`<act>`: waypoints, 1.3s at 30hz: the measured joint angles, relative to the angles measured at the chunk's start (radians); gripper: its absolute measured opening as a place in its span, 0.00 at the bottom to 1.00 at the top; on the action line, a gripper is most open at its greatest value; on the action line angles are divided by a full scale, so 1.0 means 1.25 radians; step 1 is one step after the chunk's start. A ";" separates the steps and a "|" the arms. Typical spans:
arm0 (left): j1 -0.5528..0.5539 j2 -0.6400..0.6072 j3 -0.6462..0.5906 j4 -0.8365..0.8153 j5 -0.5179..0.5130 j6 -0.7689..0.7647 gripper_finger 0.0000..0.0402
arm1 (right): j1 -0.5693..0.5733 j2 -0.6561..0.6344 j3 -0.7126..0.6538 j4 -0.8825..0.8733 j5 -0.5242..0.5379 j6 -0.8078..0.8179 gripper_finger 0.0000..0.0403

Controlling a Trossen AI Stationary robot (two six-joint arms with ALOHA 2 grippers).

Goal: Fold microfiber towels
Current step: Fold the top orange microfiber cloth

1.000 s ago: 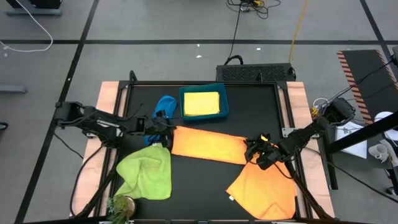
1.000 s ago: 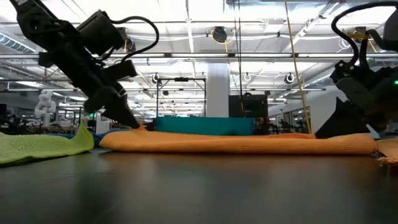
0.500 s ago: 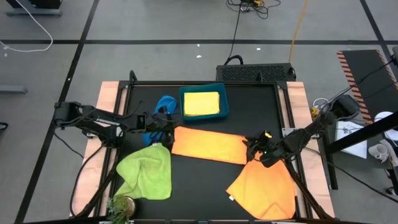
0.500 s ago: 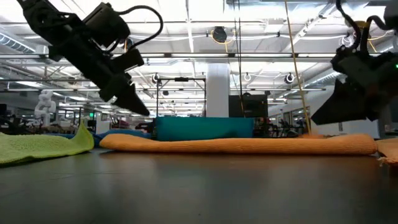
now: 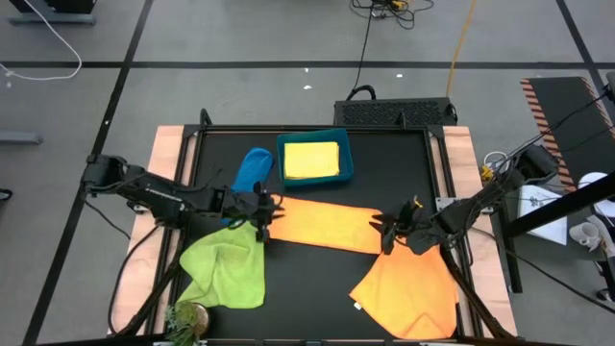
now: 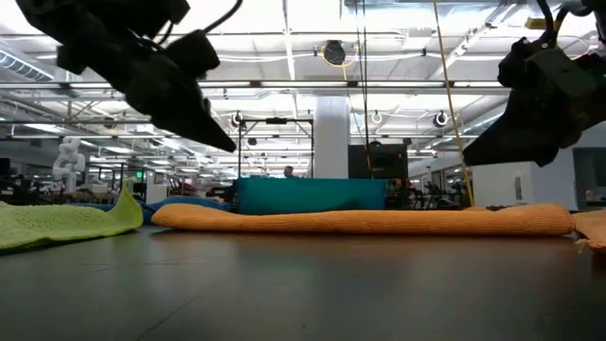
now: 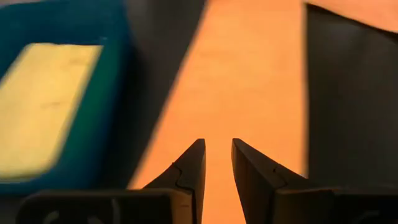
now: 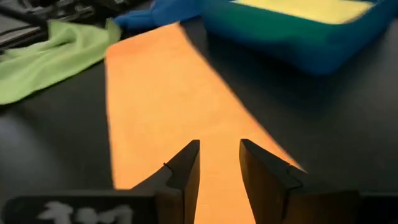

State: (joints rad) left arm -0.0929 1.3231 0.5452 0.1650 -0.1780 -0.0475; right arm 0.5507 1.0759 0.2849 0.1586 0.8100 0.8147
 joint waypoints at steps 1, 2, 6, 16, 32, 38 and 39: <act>-0.019 0.000 0.000 -0.006 -0.005 -0.010 0.20 | -0.001 0.009 0.000 0.011 -0.004 -0.004 0.24; -0.038 0.000 0.000 -0.009 -0.007 -0.019 0.20 | -0.001 0.016 0.000 0.014 -0.008 -0.009 0.23; -0.092 0.031 0.000 0.003 -0.023 -0.055 0.20 | -0.007 0.039 0.000 0.034 -0.029 -0.043 0.21; -0.094 0.199 0.000 0.138 -0.068 -0.130 0.20 | -0.017 0.082 0.000 0.103 -0.045 -0.155 0.21; 0.031 0.269 0.033 0.033 -0.096 -0.090 0.20 | -0.045 0.081 0.000 -0.010 -0.102 -0.102 0.17; 0.063 0.263 0.030 0.067 -0.108 -0.014 0.20 | -0.053 0.081 -0.002 -0.011 -0.143 -0.101 0.13; 0.059 0.255 0.029 0.068 -0.107 -0.003 0.20 | -0.053 0.081 -0.002 -0.011 -0.149 -0.101 0.12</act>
State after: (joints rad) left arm -0.0191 1.6417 0.5816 0.2497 -0.3115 -0.0513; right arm 0.4847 1.1767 0.2829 0.1447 0.6238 0.6880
